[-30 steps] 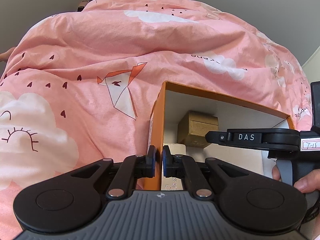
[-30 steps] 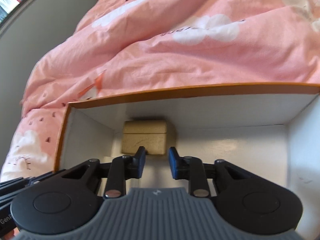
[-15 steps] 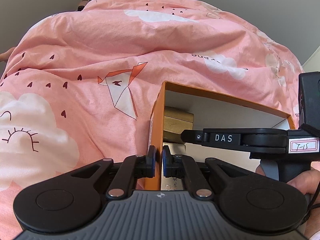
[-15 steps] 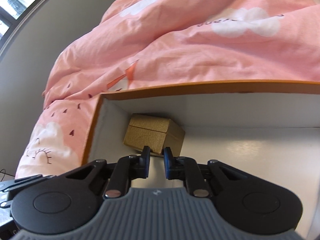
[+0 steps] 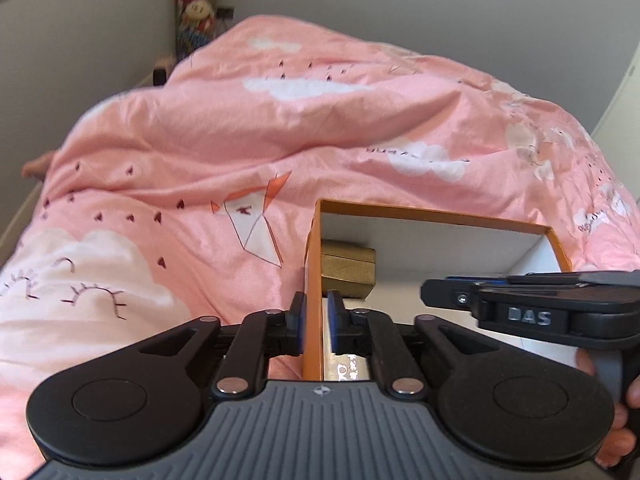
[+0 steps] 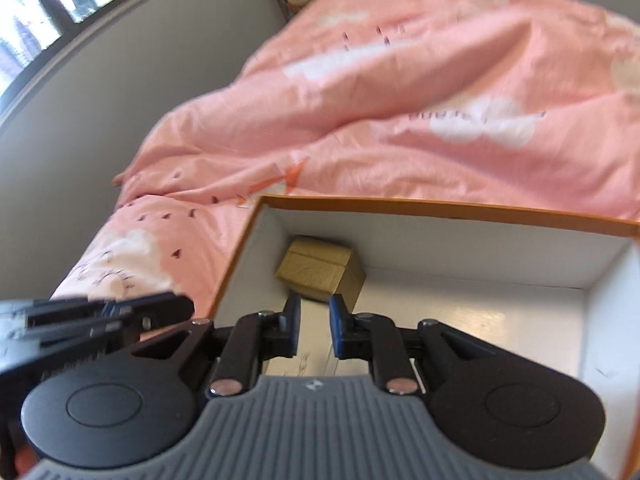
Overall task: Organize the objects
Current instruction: 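Grasp the grey fabric box with the left gripper while the right reaches the item pile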
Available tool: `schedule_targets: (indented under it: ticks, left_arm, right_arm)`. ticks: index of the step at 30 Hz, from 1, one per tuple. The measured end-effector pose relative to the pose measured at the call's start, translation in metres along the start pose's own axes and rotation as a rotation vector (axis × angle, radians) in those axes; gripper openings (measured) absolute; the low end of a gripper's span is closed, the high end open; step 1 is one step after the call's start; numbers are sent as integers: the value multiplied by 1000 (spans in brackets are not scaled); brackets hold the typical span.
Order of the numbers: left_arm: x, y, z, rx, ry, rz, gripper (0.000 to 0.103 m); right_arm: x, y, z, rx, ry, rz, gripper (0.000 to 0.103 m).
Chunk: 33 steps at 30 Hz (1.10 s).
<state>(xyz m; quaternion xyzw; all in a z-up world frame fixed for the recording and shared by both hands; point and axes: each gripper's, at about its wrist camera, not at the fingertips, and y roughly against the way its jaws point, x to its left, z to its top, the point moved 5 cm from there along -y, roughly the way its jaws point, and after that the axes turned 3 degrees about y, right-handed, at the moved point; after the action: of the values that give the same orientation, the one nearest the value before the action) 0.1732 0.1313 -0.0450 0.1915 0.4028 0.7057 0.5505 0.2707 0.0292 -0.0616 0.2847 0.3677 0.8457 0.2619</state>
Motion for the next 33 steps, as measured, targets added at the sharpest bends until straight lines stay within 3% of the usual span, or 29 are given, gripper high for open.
schedule_targets:
  ticks: [2,5,11,17,23,27,33]
  left_arm:
    - [-6,18,-8,-21,-41,1,23]
    - [-13,39,-26,-5,-80,-36,26]
    - [-18,51,-73,172,-27,-204,33]
    - [-11,27,-116,316,46,-241,46]
    - [-3,4,-132,359,164,-238,63]
    - [-1,-6,-136,388,219,-261,76]
    - [-5,-20,-143,451,242,-289,78]
  right_arm:
    - [2,25,-11,-33,3,6,31]
    - [3,58,-32,-61,-13,3,32]
    - [4,103,-87,-57,-83,21,33]
    - [2,96,-140,69,-192,60,43]
    - [-9,72,-164,143,-302,79,45]
    - [-16,61,-171,177,-343,76,43]
    - [-25,45,-183,229,-414,110,18]
